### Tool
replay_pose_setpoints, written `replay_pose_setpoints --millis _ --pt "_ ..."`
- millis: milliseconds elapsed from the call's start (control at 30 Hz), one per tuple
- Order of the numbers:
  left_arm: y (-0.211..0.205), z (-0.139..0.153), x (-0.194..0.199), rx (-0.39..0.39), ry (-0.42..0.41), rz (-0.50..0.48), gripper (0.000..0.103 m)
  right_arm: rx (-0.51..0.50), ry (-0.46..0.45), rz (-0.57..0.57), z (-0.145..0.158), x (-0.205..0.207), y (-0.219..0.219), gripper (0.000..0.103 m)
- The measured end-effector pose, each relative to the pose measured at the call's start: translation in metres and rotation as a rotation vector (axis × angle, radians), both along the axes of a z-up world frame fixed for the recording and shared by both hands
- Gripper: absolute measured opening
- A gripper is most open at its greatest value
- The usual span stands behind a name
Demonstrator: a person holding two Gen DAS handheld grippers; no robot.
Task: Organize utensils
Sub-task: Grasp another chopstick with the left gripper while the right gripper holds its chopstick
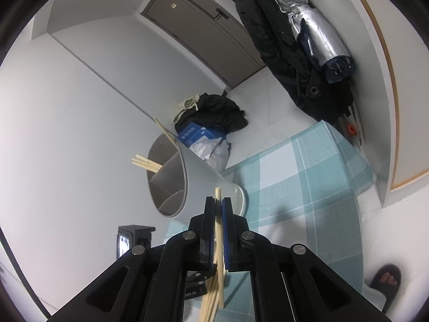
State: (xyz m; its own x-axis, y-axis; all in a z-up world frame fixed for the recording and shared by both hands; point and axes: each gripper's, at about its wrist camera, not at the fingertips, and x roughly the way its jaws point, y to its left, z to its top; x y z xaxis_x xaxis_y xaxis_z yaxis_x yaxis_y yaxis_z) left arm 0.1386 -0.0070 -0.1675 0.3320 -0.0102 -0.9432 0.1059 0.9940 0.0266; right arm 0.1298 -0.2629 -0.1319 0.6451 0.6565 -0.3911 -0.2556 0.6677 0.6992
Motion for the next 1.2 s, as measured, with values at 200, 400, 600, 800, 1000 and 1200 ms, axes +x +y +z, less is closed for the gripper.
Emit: replay_pose_setpoints --millis 200,400,600,800,1000,1200 --pt "0.004 0.007 0.004 0.001 -0.029 0.008 0.092 0.003 0.002 -0.004 0.000 0.000 -0.001 0.004" --pt "0.008 0.008 0.006 -0.012 -0.033 0.045 0.092 0.002 0.002 -0.003 0.001 0.000 0.000 0.004" --pt "0.015 0.002 0.011 -0.011 -0.014 0.087 0.092 -0.001 -0.003 -0.007 0.002 -0.003 0.000 0.004" --pt "0.013 0.002 0.023 0.001 0.020 0.078 0.092 0.000 0.002 -0.010 0.002 -0.002 0.000 0.004" --pt "-0.002 0.002 0.016 0.076 0.015 0.022 0.092 0.003 -0.001 -0.009 0.003 -0.002 -0.001 0.004" --pt "-0.007 0.007 0.013 0.012 0.010 -0.002 0.047 0.005 0.001 -0.011 0.002 -0.003 -0.001 0.004"
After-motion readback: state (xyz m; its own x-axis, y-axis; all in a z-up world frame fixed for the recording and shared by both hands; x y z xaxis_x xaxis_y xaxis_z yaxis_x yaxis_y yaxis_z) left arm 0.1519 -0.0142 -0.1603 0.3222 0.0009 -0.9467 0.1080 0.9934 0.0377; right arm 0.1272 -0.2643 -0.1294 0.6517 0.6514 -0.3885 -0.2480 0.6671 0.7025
